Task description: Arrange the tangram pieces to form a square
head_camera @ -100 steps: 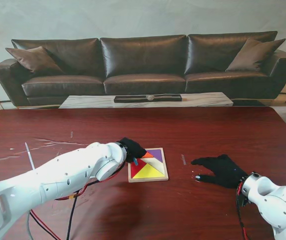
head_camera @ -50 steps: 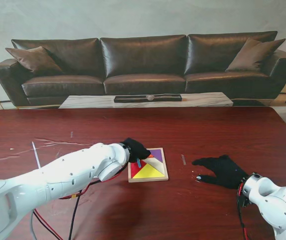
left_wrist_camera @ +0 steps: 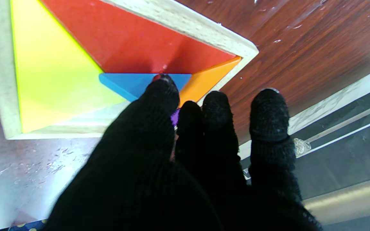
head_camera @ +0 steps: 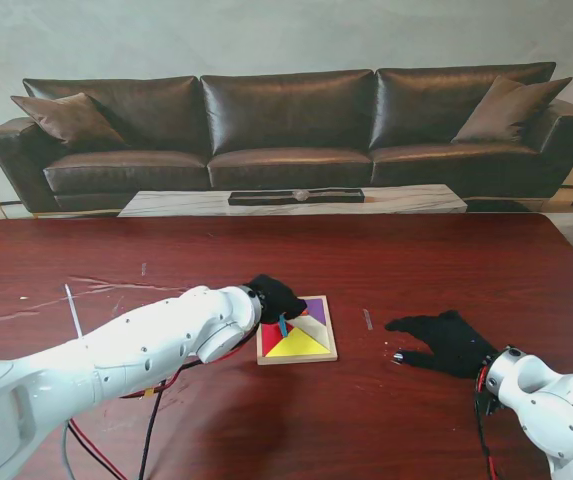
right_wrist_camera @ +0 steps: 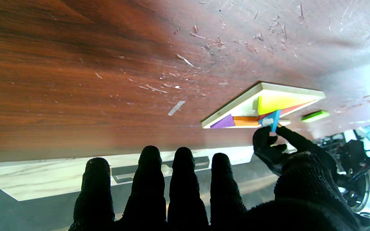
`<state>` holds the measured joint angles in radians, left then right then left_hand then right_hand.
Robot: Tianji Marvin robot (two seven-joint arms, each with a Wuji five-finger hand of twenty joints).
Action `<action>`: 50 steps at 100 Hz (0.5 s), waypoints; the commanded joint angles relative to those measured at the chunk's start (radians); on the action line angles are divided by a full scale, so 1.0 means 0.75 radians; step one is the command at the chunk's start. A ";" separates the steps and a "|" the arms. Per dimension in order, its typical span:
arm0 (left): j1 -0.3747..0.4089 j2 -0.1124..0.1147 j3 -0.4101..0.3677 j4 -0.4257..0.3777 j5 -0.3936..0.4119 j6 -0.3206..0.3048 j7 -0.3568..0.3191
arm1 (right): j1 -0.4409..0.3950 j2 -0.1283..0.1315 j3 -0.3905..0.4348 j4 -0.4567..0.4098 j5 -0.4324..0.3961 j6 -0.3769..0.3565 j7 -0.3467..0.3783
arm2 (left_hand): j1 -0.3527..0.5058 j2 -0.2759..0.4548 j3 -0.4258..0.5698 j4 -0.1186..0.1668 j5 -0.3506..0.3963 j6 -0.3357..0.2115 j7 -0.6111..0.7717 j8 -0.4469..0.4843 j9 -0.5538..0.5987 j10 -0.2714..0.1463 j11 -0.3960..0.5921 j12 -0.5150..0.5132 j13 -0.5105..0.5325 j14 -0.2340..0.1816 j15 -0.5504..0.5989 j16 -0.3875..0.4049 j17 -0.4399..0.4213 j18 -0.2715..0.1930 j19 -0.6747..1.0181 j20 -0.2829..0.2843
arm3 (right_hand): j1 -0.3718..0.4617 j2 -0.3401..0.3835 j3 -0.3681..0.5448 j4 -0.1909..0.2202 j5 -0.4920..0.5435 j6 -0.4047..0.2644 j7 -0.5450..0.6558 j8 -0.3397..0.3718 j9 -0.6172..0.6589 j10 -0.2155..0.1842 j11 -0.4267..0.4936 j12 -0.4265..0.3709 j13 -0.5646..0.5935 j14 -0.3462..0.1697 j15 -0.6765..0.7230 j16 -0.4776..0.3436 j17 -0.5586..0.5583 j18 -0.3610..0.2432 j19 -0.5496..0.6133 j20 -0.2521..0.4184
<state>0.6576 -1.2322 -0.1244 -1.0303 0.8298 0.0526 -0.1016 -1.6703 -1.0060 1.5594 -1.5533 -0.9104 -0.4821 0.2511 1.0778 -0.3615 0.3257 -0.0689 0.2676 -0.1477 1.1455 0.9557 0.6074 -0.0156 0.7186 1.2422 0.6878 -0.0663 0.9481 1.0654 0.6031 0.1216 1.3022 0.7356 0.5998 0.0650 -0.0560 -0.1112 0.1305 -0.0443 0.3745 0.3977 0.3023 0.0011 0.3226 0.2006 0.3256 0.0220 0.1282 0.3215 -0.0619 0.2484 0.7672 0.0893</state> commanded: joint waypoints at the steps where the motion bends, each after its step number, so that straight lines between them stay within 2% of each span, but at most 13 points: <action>1: -0.002 -0.001 -0.005 -0.006 -0.006 -0.010 0.002 | -0.009 -0.004 -0.003 -0.003 -0.011 0.000 -0.002 | 0.046 0.020 0.011 0.019 0.000 0.011 -0.042 -0.102 -0.021 0.050 -0.075 -0.043 -0.027 0.019 -0.052 -0.011 -0.007 0.026 0.022 0.026 | 0.027 0.001 0.011 0.036 -0.046 -0.002 0.011 -0.021 0.000 -0.005 0.006 0.008 0.037 -0.020 0.002 0.012 -0.013 0.024 0.013 -0.022; 7: 0.001 -0.002 -0.007 -0.004 -0.007 -0.012 0.008 | -0.009 -0.004 -0.003 -0.004 -0.012 0.001 -0.002 | 0.057 0.032 -0.006 0.022 0.037 0.008 -0.089 -0.197 -0.025 0.068 -0.159 -0.073 -0.035 0.033 -0.099 -0.035 -0.010 0.028 0.019 0.028 | 0.028 0.001 0.011 0.036 -0.047 -0.001 0.012 -0.021 0.000 -0.004 0.007 0.008 0.038 -0.021 0.002 0.012 -0.013 0.023 0.013 -0.022; 27: 0.013 -0.003 -0.023 0.000 -0.011 -0.019 0.030 | -0.010 -0.004 -0.005 -0.004 -0.013 0.005 -0.001 | 0.072 0.086 -0.059 0.018 0.079 0.008 -0.147 -0.316 -0.038 0.083 -0.244 -0.137 -0.046 0.053 -0.174 -0.093 -0.023 0.033 0.015 0.031 | 0.030 0.002 0.011 0.036 -0.047 0.006 0.013 -0.022 0.000 -0.001 0.007 0.008 0.038 -0.020 0.002 0.012 -0.014 0.025 0.012 -0.022; 31: 0.015 -0.004 -0.025 0.000 -0.012 -0.020 0.033 | -0.010 -0.004 -0.005 -0.004 -0.014 0.004 -0.001 | 0.104 0.114 -0.127 0.032 0.088 0.008 -0.165 -0.339 -0.054 0.087 -0.244 -0.167 -0.051 0.053 -0.173 -0.119 -0.024 0.033 0.014 0.036 | 0.030 0.003 0.011 0.036 -0.047 0.006 0.013 -0.022 0.000 0.002 0.007 0.008 0.040 -0.021 0.003 0.012 -0.014 0.026 0.012 -0.022; 40: 0.018 -0.005 -0.027 0.002 -0.012 -0.022 0.040 | -0.010 -0.004 -0.005 -0.004 -0.014 0.004 -0.001 | 0.108 0.126 -0.141 0.034 0.105 0.002 -0.187 -0.361 -0.065 0.094 -0.258 -0.193 -0.056 0.056 -0.189 -0.134 -0.027 0.034 0.014 0.037 | 0.031 0.002 0.011 0.036 -0.048 0.006 0.014 -0.022 0.000 0.002 0.008 0.008 0.039 -0.020 0.003 0.012 -0.014 0.026 0.013 -0.022; 50: 0.019 -0.004 -0.029 0.001 -0.011 -0.026 0.043 | -0.011 -0.004 -0.005 -0.004 -0.014 0.005 -0.002 | 0.111 0.139 -0.159 0.034 0.175 -0.020 -0.230 -0.405 -0.070 0.097 -0.255 -0.217 -0.060 0.057 -0.199 -0.156 -0.030 0.035 0.013 0.038 | 0.032 0.002 0.011 0.036 -0.048 0.006 0.014 -0.023 -0.001 0.002 0.008 0.008 0.038 -0.019 0.002 0.012 -0.014 0.026 0.013 -0.022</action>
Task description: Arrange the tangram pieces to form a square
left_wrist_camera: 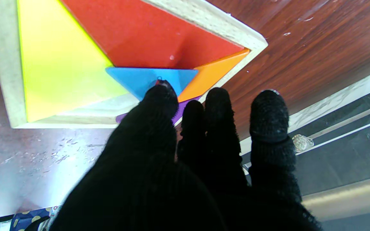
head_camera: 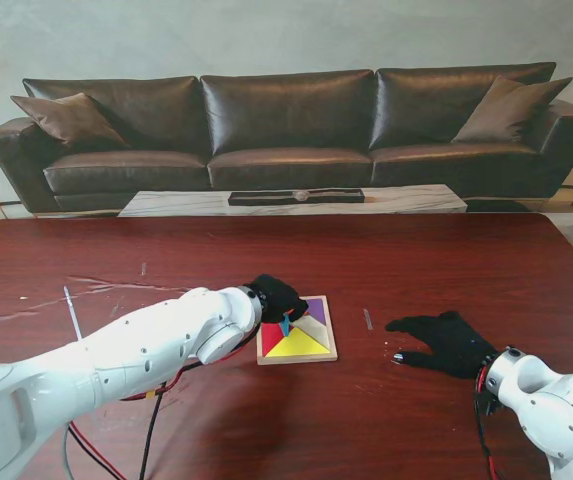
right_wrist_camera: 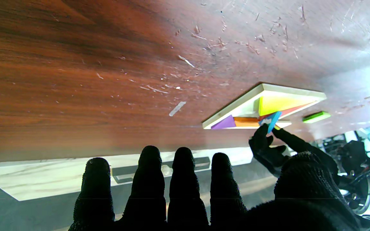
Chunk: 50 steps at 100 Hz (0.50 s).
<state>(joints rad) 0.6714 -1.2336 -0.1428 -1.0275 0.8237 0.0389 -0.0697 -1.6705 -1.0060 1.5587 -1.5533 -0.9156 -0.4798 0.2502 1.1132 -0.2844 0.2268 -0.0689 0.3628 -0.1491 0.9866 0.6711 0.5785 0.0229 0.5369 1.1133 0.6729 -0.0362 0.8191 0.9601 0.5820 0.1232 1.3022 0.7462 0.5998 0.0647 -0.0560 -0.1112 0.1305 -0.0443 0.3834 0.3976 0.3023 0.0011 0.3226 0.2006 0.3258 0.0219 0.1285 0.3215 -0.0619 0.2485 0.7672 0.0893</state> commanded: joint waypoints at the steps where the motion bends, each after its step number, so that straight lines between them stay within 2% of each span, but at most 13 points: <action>1: 0.001 -0.002 -0.005 -0.003 -0.003 -0.008 0.001 | -0.010 -0.004 -0.004 -0.003 -0.007 0.002 -0.001 | 0.062 0.037 -0.028 0.034 0.051 -0.018 -0.019 -0.027 -0.032 0.046 -0.014 -0.047 -0.041 0.016 -0.028 -0.017 -0.002 0.033 0.013 0.024 | 0.034 0.004 0.012 0.036 -0.048 0.006 0.002 -0.023 -0.001 0.002 0.008 0.008 0.039 -0.022 0.002 0.012 -0.014 0.025 0.013 -0.022; 15: 0.004 -0.001 -0.008 -0.004 -0.015 -0.020 -0.006 | -0.009 -0.004 -0.005 -0.001 -0.008 0.002 -0.005 | 0.058 0.054 -0.064 0.038 0.127 0.001 -0.099 -0.097 -0.068 0.061 -0.014 -0.148 -0.058 0.025 -0.042 -0.084 -0.012 0.039 0.008 0.028 | 0.035 0.004 0.011 0.036 -0.049 0.005 0.002 -0.023 -0.003 0.001 0.008 0.008 0.038 -0.021 0.001 0.012 -0.015 0.025 0.012 -0.023; 17: 0.005 -0.002 -0.009 -0.002 -0.016 -0.023 -0.004 | -0.009 -0.004 -0.006 0.000 -0.008 0.002 -0.004 | 0.054 0.056 -0.069 0.037 0.131 0.000 -0.106 -0.102 -0.063 0.034 -0.017 -0.162 -0.060 0.027 -0.046 -0.088 -0.013 0.039 0.008 0.029 | 0.034 0.004 0.011 0.036 -0.049 0.006 0.002 -0.023 -0.002 0.002 0.008 0.008 0.038 -0.021 0.002 0.012 -0.015 0.025 0.012 -0.023; 29: 0.009 -0.006 -0.010 0.006 -0.025 -0.037 0.003 | -0.008 -0.004 -0.008 0.002 -0.008 0.003 -0.004 | 0.052 0.070 -0.100 0.042 0.148 -0.016 -0.132 -0.117 -0.083 0.030 -0.010 -0.251 -0.070 0.035 -0.070 -0.110 -0.026 0.039 -0.002 0.034 | 0.036 0.004 0.011 0.036 -0.049 0.006 0.002 -0.024 -0.004 0.010 0.008 0.008 0.039 -0.020 0.002 0.012 -0.015 0.026 0.012 -0.023; 50: 0.017 -0.009 -0.012 0.016 -0.035 -0.065 0.015 | -0.008 -0.004 -0.006 0.001 -0.008 0.004 -0.003 | 0.047 0.074 -0.108 0.041 0.172 -0.034 -0.134 -0.122 -0.069 0.014 -0.029 -0.289 -0.080 0.041 -0.091 -0.123 -0.037 0.039 -0.010 0.034 | 0.037 0.005 0.011 0.035 -0.049 0.006 0.003 -0.024 -0.005 0.013 0.009 0.009 0.039 -0.021 0.002 0.012 -0.015 0.026 0.012 -0.023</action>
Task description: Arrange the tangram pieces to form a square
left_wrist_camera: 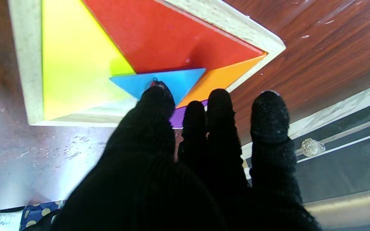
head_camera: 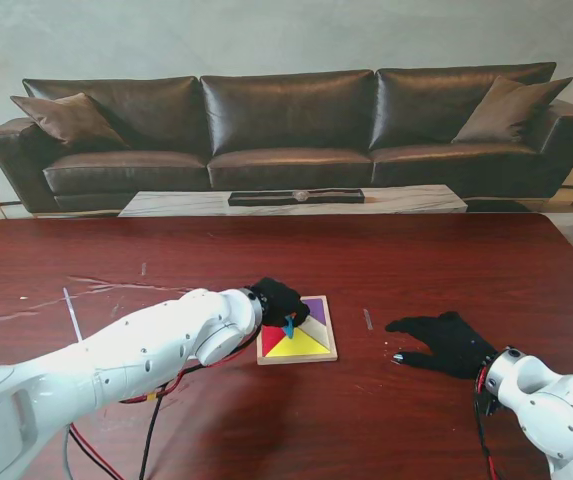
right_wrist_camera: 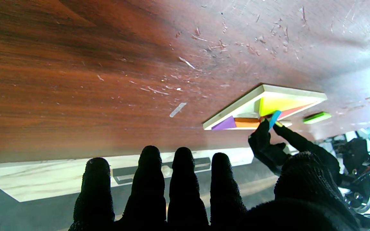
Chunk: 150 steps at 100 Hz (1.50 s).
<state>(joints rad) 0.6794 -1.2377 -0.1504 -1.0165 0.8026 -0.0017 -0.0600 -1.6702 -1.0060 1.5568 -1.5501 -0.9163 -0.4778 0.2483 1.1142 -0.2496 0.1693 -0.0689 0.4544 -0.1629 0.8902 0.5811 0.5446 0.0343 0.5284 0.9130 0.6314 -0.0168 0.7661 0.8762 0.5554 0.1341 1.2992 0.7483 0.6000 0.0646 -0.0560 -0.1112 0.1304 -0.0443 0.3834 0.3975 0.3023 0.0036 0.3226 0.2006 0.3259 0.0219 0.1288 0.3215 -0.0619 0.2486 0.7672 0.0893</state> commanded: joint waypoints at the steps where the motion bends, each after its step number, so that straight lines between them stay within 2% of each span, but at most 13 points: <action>1: 0.007 -0.003 -0.002 0.002 -0.008 -0.011 0.001 | -0.009 -0.004 -0.004 -0.003 -0.007 0.001 0.000 | 0.046 0.028 -0.032 0.042 0.051 -0.016 -0.006 -0.003 -0.020 -0.002 -0.022 -0.030 -0.023 0.016 -0.026 -0.014 -0.003 0.025 -0.008 0.032 | 0.037 0.005 0.011 0.035 -0.049 0.006 0.003 -0.024 -0.005 0.009 0.009 0.009 0.039 -0.021 0.002 0.012 -0.015 0.026 0.012 -0.023; 20: 0.010 0.001 -0.005 0.004 -0.014 -0.028 0.000 | -0.008 -0.003 -0.006 -0.002 -0.009 0.000 0.001 | 0.050 0.030 -0.038 0.044 0.020 0.007 -0.097 -0.050 -0.015 -0.002 -0.062 -0.161 -0.029 0.045 -0.111 -0.077 -0.027 0.033 -0.048 0.028 | 0.039 0.006 0.011 0.035 -0.049 0.006 0.003 -0.024 -0.005 0.010 0.009 0.008 0.037 -0.021 0.001 0.012 -0.016 0.025 0.012 -0.023; 35: 0.012 0.001 -0.009 0.008 -0.020 -0.037 0.003 | -0.006 -0.003 -0.008 -0.003 -0.008 0.001 0.002 | 0.018 0.052 -0.004 0.044 -0.009 0.043 -0.312 -0.105 -0.018 0.003 -0.096 -0.377 -0.030 0.073 -0.192 -0.148 -0.049 0.053 -0.098 0.026 | 0.038 0.007 0.010 0.035 -0.049 0.006 0.003 -0.024 -0.008 0.010 0.008 0.008 0.035 -0.022 0.001 0.012 -0.017 0.024 0.011 -0.024; 37: 0.012 0.000 -0.010 0.009 -0.020 -0.039 0.005 | -0.006 -0.003 -0.008 -0.003 -0.009 0.000 0.002 | -0.003 0.050 0.033 0.036 -0.006 0.046 -0.354 -0.088 -0.021 0.003 -0.081 -0.427 -0.027 0.077 -0.199 -0.159 -0.050 0.053 -0.100 0.028 | 0.039 0.007 0.010 0.035 -0.049 0.007 0.003 -0.025 -0.008 0.010 0.009 0.008 0.036 -0.020 0.001 0.012 -0.017 0.024 0.011 -0.024; 53: 0.022 0.010 -0.024 -0.001 -0.024 -0.057 0.006 | -0.004 -0.003 -0.011 -0.001 -0.010 0.001 0.003 | -0.021 0.053 0.052 0.036 -0.001 0.046 -0.396 -0.104 -0.016 0.004 -0.096 -0.456 -0.027 0.089 -0.234 -0.183 -0.063 0.068 -0.124 0.019 | 0.040 0.008 0.011 0.035 -0.048 0.006 0.004 -0.025 -0.008 0.010 0.009 0.008 0.036 -0.023 0.002 0.012 -0.016 0.023 0.012 -0.024; 75: 0.065 0.051 -0.076 -0.064 0.004 -0.057 0.012 | -0.001 -0.003 -0.015 0.001 -0.010 0.005 0.003 | -0.013 0.035 0.054 0.029 0.036 0.022 -0.365 -0.074 -0.020 0.015 -0.124 -0.482 -0.029 0.098 -0.258 -0.203 -0.067 0.073 -0.135 0.015 | 0.040 0.008 0.010 0.035 -0.048 0.005 0.004 -0.025 -0.007 0.010 0.010 0.009 0.034 -0.023 0.001 0.012 -0.016 0.024 0.012 -0.024; 100: 0.105 0.091 -0.117 -0.132 0.037 -0.056 -0.003 | 0.001 -0.002 -0.016 0.001 -0.006 0.004 0.007 | -0.013 0.027 0.019 0.027 0.080 -0.012 -0.309 -0.059 -0.111 0.048 -0.186 -0.521 -0.078 0.106 -0.296 -0.224 -0.094 0.069 -0.151 0.012 | 0.040 0.009 0.010 0.035 -0.046 0.005 0.006 -0.024 -0.007 0.010 0.011 0.009 0.035 -0.023 0.002 0.012 -0.018 0.023 0.011 -0.024; 128: 0.143 0.141 -0.152 -0.220 0.124 -0.017 -0.032 | 0.005 -0.003 -0.022 0.006 -0.004 0.002 0.003 | -0.035 0.044 -0.031 0.036 0.113 0.031 -0.264 -0.094 -0.293 0.086 -0.247 -0.558 -0.162 0.088 -0.314 -0.230 -0.127 0.058 -0.164 0.020 | 0.040 0.010 0.010 0.035 -0.040 0.005 0.009 -0.023 -0.003 0.013 0.011 0.009 0.035 -0.022 0.002 0.012 -0.017 0.024 0.012 -0.024; 130: 0.148 0.145 -0.158 -0.227 0.132 -0.013 -0.033 | 0.005 -0.003 -0.023 0.006 -0.003 0.002 0.003 | -0.027 0.049 -0.052 0.045 0.114 0.033 -0.222 -0.129 -0.301 0.087 -0.238 -0.573 -0.167 0.090 -0.304 -0.229 -0.129 0.055 -0.168 0.031 | 0.039 0.009 0.009 0.035 -0.038 0.007 0.009 -0.023 -0.003 0.013 0.011 0.009 0.037 -0.023 0.002 0.012 -0.017 0.024 0.012 -0.024; 150: 0.185 0.177 -0.196 -0.283 0.202 0.049 -0.059 | 0.007 -0.003 -0.029 0.007 0.002 0.005 0.005 | -0.029 0.061 -0.067 0.042 0.137 0.066 -0.224 -0.170 -0.313 0.100 -0.244 -0.580 -0.165 0.094 -0.302 -0.231 -0.124 0.052 -0.167 0.037 | 0.039 0.010 0.009 0.035 -0.034 0.009 0.010 -0.023 -0.002 0.012 0.011 0.009 0.034 -0.021 0.001 0.012 -0.018 0.023 0.012 -0.024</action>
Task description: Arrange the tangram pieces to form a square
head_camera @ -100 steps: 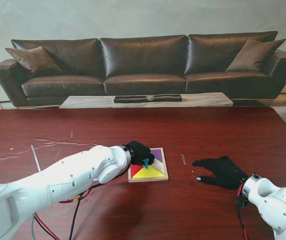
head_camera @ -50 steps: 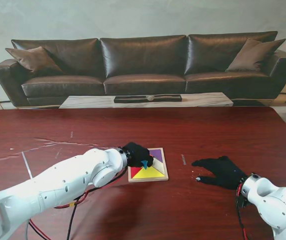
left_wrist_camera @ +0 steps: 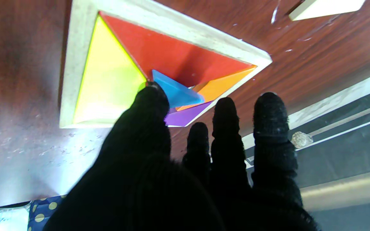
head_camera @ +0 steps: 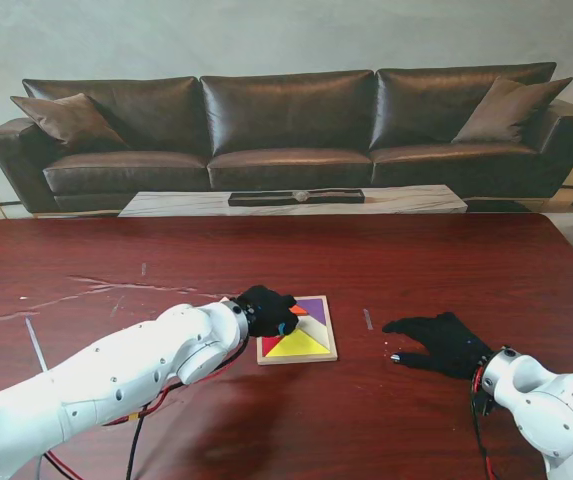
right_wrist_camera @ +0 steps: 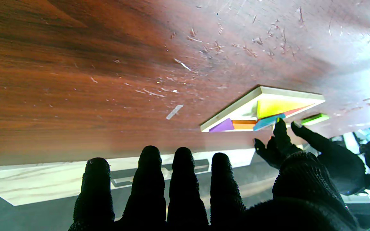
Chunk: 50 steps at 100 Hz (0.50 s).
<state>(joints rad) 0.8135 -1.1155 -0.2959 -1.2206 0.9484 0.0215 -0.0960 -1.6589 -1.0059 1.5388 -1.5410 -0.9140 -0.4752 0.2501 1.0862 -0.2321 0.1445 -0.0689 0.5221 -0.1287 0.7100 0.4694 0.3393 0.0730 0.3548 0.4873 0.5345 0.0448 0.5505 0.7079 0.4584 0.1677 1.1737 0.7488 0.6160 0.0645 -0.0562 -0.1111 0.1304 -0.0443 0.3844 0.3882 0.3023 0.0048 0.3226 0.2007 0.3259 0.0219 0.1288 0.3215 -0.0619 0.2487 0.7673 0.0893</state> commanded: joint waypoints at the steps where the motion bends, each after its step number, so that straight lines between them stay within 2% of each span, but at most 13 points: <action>1: 0.007 0.015 -0.003 -0.012 0.011 0.022 -0.012 | -0.008 -0.003 -0.005 -0.005 -0.001 0.001 0.003 | 0.008 0.038 -0.034 0.042 0.047 0.021 0.016 -0.021 -0.039 0.049 -0.012 -0.013 -0.036 0.012 -0.014 -0.007 0.005 0.007 0.000 0.036 | 0.017 0.010 0.009 0.035 -0.034 0.008 0.009 -0.011 -0.001 0.011 0.012 0.009 0.034 -0.021 0.001 0.011 -0.018 0.023 0.012 -0.024; 20: 0.031 0.020 -0.023 -0.020 0.036 0.082 -0.006 | -0.009 -0.003 -0.004 -0.008 -0.004 0.001 0.005 | 0.000 0.045 -0.052 0.043 0.056 0.035 0.056 -0.006 -0.008 0.065 -0.001 -0.011 -0.006 0.036 0.004 -0.003 0.031 0.003 0.009 0.034 | 0.017 0.010 0.009 0.035 -0.030 0.009 0.011 -0.010 0.001 0.010 0.013 0.009 0.036 -0.021 0.002 0.012 -0.016 0.023 0.013 -0.024; 29: 0.054 0.014 -0.054 -0.013 0.021 0.077 0.024 | -0.007 -0.003 -0.006 -0.007 -0.004 0.004 0.005 | 0.003 0.013 -0.044 0.052 -0.066 0.008 0.167 0.088 0.027 0.103 0.005 -0.006 0.022 0.057 0.008 -0.010 0.052 0.002 0.011 0.021 | 0.018 0.009 0.010 0.035 -0.024 0.011 0.013 -0.009 0.004 0.011 0.014 0.010 0.038 -0.021 0.003 0.012 -0.017 0.024 0.013 -0.024; 36: 0.073 0.005 -0.079 -0.002 0.008 0.065 0.072 | -0.006 -0.003 -0.008 -0.006 -0.003 0.007 0.007 | -0.001 -0.018 -0.018 0.054 -0.237 -0.016 0.316 0.210 0.087 0.129 0.024 0.004 0.048 0.080 0.010 -0.016 0.074 0.004 0.015 0.012 | 0.018 0.009 0.010 0.035 -0.022 0.011 0.014 -0.009 0.005 0.011 0.014 0.010 0.038 -0.022 0.003 0.012 -0.017 0.024 0.013 -0.024; 40: 0.082 0.000 -0.091 0.005 0.000 0.055 0.095 | -0.006 -0.003 -0.008 -0.006 -0.003 0.009 0.008 | -0.010 -0.036 0.026 0.046 -0.317 -0.012 0.395 0.225 0.112 0.132 0.028 0.008 0.073 0.063 0.007 -0.028 0.087 0.007 0.019 0.000 | 0.018 0.009 0.010 0.035 -0.021 0.010 0.015 -0.009 0.006 0.011 0.015 0.010 0.037 -0.023 0.003 0.012 -0.017 0.025 0.013 -0.024; 43: 0.087 -0.004 -0.098 0.011 -0.010 0.045 0.108 | -0.006 -0.002 -0.009 -0.006 -0.003 0.009 0.009 | -0.016 -0.030 0.040 0.045 -0.368 -0.008 0.384 0.228 0.131 0.128 0.031 0.006 0.083 0.068 0.003 -0.032 0.089 0.009 0.018 -0.003 | 0.018 0.010 0.010 0.035 -0.020 0.009 0.015 -0.009 0.006 0.011 0.015 0.010 0.037 -0.021 0.003 0.012 -0.018 0.026 0.013 -0.024; 47: 0.090 -0.010 -0.105 0.020 -0.025 0.031 0.123 | -0.005 -0.002 -0.010 -0.005 -0.003 0.010 0.010 | -0.085 -0.031 0.159 0.025 -0.402 0.006 0.290 0.244 0.152 0.115 0.037 -0.002 0.094 0.074 0.000 -0.036 0.091 0.018 0.019 -0.009 | 0.018 0.010 0.010 0.035 -0.020 0.009 0.015 -0.009 0.006 0.011 0.014 0.010 0.038 -0.022 0.003 0.012 -0.018 0.026 0.012 -0.024; 50: 0.091 -0.014 -0.106 0.027 -0.034 0.025 0.132 | -0.005 -0.002 -0.010 -0.005 -0.003 0.011 0.010 | -0.130 -0.015 0.223 0.025 -0.417 0.019 0.197 0.213 0.166 0.109 0.044 -0.003 0.101 0.077 0.000 -0.036 0.092 0.022 0.019 -0.009 | 0.018 0.009 0.010 0.035 -0.020 0.009 0.015 -0.009 0.006 0.012 0.014 0.010 0.037 -0.023 0.003 0.012 -0.019 0.026 0.012 -0.024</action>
<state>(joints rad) 0.8790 -1.1157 -0.3756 -1.2066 0.9351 0.0514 0.0136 -1.6582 -1.0059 1.5353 -1.5418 -0.9134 -0.4688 0.2542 1.0326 -0.2475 0.2218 -0.0689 0.2568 -0.1250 0.9308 0.6295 0.4268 0.1386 0.3749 0.4886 0.5841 0.0830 0.5504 0.6862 0.5199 0.1645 1.1741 0.7501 0.6160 0.0645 -0.0562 -0.1111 0.1304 -0.0443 0.3855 0.3881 0.3023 0.0049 0.3226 0.2007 0.3259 0.0219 0.1288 0.3215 -0.0619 0.2487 0.7673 0.0893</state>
